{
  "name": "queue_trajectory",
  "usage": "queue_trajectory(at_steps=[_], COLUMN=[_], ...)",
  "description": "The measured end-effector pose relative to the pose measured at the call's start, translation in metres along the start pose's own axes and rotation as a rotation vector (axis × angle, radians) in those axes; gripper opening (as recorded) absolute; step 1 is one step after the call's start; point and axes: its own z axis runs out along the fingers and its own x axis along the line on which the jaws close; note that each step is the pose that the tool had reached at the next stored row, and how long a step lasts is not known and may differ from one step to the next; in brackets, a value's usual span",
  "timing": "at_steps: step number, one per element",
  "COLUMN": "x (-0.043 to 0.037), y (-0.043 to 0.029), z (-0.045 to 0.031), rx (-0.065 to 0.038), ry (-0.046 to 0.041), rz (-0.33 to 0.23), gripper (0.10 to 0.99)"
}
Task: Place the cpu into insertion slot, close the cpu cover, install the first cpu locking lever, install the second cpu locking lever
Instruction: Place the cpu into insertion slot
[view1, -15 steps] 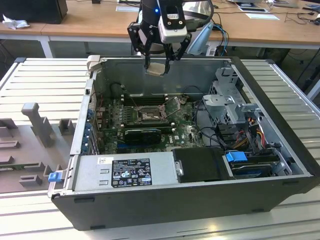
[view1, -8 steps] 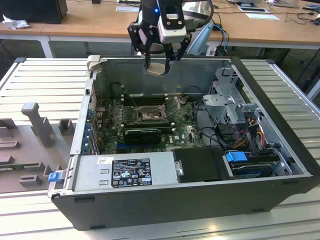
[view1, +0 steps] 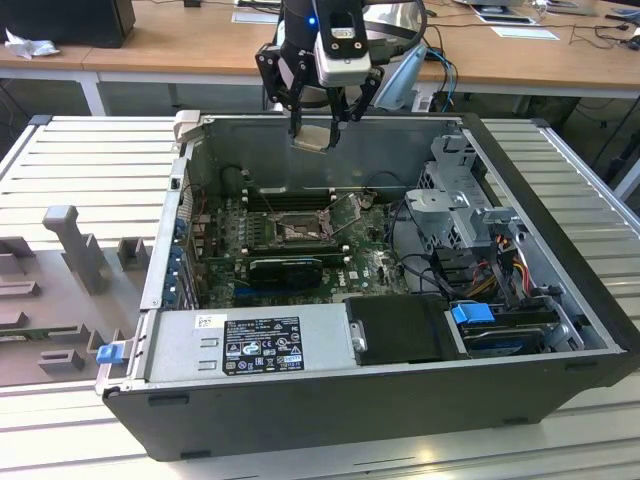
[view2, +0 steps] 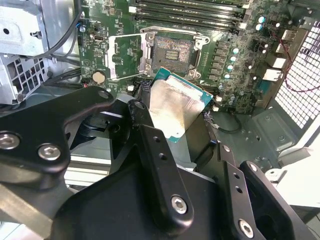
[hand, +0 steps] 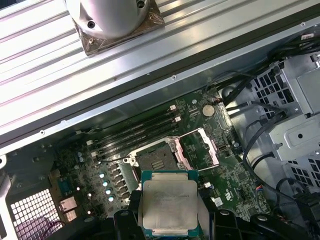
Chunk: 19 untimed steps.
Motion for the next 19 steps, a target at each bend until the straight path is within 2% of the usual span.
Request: queue_trajectory(at_steps=[19], x=[0.0001], y=[0.0000], z=[0.0000], rx=[-0.001], ry=[-0.0066], rz=[0.073], gripper=[0.529])
